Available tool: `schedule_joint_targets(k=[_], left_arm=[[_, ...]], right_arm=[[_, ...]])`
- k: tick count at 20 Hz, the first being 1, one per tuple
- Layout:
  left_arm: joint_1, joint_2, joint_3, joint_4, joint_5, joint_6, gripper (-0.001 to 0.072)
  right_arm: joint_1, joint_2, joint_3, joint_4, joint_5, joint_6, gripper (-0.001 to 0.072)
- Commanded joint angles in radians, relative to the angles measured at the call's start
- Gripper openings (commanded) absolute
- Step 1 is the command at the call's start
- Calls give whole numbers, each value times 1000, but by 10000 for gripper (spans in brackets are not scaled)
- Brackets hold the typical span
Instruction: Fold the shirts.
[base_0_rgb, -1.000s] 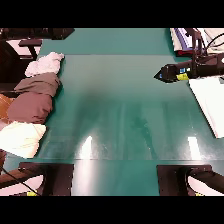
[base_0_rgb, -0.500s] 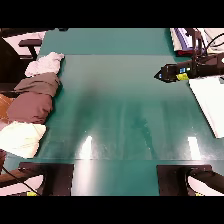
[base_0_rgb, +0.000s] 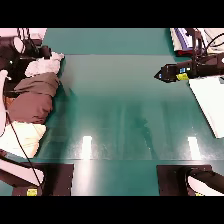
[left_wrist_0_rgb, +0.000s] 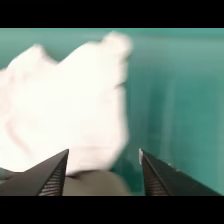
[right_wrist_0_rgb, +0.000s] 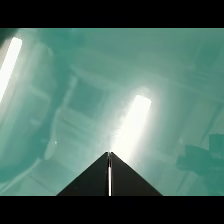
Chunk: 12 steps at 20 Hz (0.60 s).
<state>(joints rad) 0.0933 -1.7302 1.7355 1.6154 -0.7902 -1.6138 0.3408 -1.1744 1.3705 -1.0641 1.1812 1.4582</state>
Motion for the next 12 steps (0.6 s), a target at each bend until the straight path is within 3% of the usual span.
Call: schedule_joint_targets(k=[1, 7, 8, 9, 12], left_arm=[[70, -142, 0, 20, 63, -4, 542], [78, -209, 6, 21, 80, 43, 536], [78, -209, 18, 21, 68, 43, 331], [78, -208, 41, 22, 37, 45, 25], [77, -182, 151, 21, -65, 49, 23]], right_arm=[[1, 0, 1, 0, 24, 0, 15], [1, 0, 1, -1, 40, 0, 15], [1, 0, 1, -1, 37, 0, 15], [1, 0, 1, -1, 33, 0, 15], [0, 0, 13, -2, 23, 0, 15]])
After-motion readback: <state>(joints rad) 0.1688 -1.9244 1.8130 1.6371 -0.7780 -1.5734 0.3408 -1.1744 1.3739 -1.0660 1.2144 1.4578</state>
